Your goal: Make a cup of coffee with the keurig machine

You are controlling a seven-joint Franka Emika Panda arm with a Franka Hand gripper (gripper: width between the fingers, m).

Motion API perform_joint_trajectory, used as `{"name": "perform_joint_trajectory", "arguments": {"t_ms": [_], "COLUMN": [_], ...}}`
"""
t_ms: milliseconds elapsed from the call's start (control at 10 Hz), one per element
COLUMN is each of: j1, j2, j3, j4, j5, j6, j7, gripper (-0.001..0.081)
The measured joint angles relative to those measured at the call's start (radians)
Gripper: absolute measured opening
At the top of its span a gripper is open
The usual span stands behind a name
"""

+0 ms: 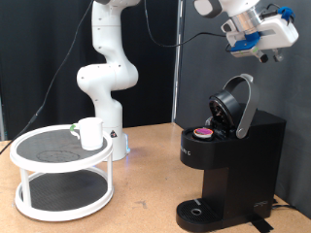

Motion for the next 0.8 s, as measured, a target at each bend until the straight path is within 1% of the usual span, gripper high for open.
{"name": "perform_joint_trajectory", "arguments": {"t_ms": [100,200,300,400,500,800], "j1": [-0.003,-0.008,-0.012,-0.017,-0.022,-0.034], "j2": [0.000,0.000,0.000,0.000,0.000,-0.001], "j3": [0.000,-0.002,-0.007,-0.011,-0.014,-0.016], "j4": [-0.004,-0.011,-0.019,-0.028,-0.038,-0.069], "j5": [-0.015,-0.019,-0.019,-0.020,-0.021,-0.025], "j6": [0.000,0.000,-0.001,-0.002,-0.002,-0.002], "j7": [0.003,0.003,0.000,-0.003,-0.008,-0.029], "gripper": [0.0392,0.0174,0.0051,0.0051,0.0010,0.0005]}}
